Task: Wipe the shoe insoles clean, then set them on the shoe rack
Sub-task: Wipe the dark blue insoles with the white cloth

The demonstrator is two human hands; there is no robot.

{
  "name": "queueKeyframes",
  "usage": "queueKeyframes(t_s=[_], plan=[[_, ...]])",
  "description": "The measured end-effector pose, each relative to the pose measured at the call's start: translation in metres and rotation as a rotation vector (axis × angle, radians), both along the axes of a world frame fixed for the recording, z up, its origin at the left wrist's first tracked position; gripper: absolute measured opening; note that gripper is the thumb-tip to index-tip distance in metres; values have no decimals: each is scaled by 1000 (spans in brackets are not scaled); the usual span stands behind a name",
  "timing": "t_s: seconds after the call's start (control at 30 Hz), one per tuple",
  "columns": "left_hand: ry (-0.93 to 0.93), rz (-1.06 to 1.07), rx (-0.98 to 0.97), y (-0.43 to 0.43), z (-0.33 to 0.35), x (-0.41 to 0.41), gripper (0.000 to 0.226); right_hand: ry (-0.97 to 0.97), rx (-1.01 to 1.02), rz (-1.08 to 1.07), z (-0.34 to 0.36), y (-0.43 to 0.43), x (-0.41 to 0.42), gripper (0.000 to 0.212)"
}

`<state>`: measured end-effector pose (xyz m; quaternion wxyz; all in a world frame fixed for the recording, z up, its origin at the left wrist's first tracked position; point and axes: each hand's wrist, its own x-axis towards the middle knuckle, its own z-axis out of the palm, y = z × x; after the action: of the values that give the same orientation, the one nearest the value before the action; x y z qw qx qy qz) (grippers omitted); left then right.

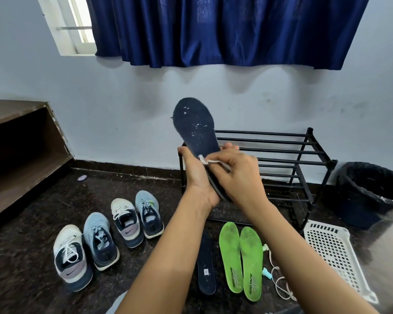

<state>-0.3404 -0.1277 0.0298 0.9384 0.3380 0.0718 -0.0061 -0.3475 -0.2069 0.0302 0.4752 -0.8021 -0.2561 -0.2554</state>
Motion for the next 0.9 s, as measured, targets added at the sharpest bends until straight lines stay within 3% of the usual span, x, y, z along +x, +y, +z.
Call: queueKeyframes(t_s=[0.1,0.3,0.6,0.8,0.9], plan=[[31,-40,36,-7,-2,-3,98,-10,-16,-50,2,2,7,12],[4,-87,46,10,1,0,90,122,7,82,-4,-7,-11,17],[4,-104,58,1,0,-5,100,0,17,-71,1,5,3,9],[-24,-38,5,20,3,5,92,151,-24,85,-10,-4,-11,12],[-45,-13,30,24,4,5,92,74,-20,81,-15,-1,-11,12]])
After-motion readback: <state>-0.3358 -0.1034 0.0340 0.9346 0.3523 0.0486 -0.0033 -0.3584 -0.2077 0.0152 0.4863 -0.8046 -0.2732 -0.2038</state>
